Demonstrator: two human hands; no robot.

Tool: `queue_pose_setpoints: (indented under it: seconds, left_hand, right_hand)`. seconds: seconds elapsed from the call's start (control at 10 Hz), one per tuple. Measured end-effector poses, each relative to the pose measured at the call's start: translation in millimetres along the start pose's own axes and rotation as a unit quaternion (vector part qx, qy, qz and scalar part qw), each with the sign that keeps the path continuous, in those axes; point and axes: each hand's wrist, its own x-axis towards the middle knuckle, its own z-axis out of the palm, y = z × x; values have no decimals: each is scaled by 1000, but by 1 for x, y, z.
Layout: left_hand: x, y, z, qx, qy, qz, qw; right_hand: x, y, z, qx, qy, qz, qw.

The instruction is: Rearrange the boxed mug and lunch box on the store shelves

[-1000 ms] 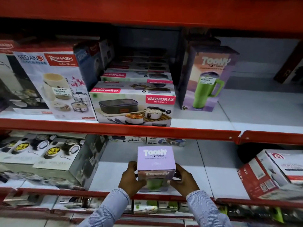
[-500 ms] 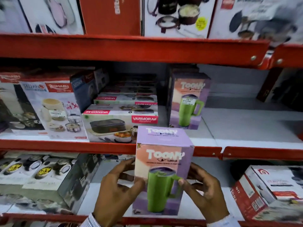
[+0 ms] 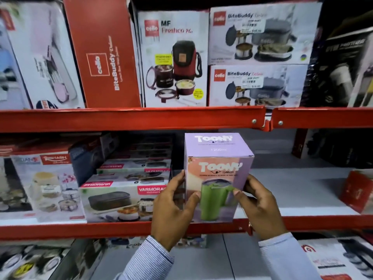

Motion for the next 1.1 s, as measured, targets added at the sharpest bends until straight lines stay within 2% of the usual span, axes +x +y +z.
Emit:
queue_pose_setpoints:
  seconds: [0.3,0.5,1.0,1.1]
  left_hand:
    - [38,-33,31,44,-32,-65,996]
    - [41,-47,36,97,-15,-49,994]
    - [30,-25,27,126,-42,-40,990]
    - [23,-10,14,127,43,38,990]
  right_hand:
    - [38,38,10,-60,-26,53,996]
    - [38,51,8,-70,-25,69,995]
    - [26,44,12,-109,-18,94,989]
    - [16,20,14,-187,88,6,978]
